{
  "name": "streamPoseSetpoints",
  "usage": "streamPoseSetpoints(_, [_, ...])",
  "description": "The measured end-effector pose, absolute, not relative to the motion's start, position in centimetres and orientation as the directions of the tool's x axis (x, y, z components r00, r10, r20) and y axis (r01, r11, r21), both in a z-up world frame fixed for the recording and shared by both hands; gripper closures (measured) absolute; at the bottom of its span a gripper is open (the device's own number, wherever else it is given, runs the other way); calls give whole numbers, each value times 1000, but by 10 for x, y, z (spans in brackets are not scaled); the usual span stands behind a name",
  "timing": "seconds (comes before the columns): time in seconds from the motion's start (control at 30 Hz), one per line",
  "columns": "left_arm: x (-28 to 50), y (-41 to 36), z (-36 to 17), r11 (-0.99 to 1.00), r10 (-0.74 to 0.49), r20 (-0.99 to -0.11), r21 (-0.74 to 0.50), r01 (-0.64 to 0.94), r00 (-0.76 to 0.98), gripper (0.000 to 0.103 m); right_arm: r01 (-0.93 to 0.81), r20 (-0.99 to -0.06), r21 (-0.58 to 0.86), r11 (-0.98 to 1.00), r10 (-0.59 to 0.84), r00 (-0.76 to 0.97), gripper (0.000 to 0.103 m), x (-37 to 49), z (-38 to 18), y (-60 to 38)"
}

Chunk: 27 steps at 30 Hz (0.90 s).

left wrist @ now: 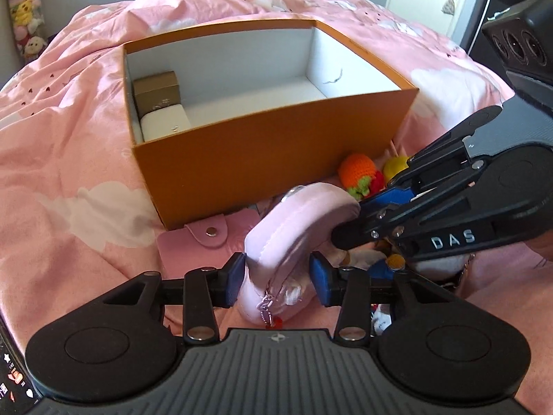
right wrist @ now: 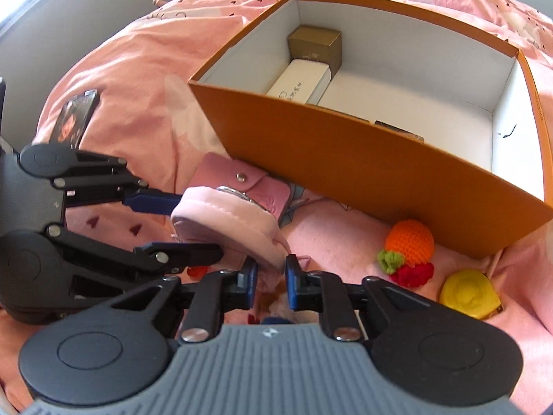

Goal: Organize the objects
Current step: 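Grasp the small pink bag by its top with the left tool and lift it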

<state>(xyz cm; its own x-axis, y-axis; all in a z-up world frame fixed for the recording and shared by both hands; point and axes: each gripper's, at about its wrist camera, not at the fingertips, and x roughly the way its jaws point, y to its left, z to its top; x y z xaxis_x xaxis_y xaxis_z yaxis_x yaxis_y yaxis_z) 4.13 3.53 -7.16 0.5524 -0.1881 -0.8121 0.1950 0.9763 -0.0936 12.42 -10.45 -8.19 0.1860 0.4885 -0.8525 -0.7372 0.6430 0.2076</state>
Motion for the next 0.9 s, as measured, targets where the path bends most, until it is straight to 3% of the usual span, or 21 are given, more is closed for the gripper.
streamPoseSetpoints(0.17, [42,38,-75,972,-196,-834,-97,212,517,43,-717,-839,196,669,493,230,88,137,-80,-98])
streamPoseSetpoints(0.37, [58,36,-88,988,-124,-847,-60,140,517,45,-733,-833,208,648,511,215,88,140,-82,-89])
streamPoseSetpoints(0.47, [62,30,-92,989,-95,-847,-20,147,523,54,-736,-833,201,646,509,219,88,141,-82,-88])
streamPoseSetpoints(0.67, [63,35,-90,992,-106,-846,-52,118,523,72,-728,-829,203,655,510,228,85,143,-83,-89])
streamPoseSetpoints(0.9, [61,54,-74,994,-97,-875,-105,10,475,76,-690,-829,225,688,508,236,77,150,-81,-99])
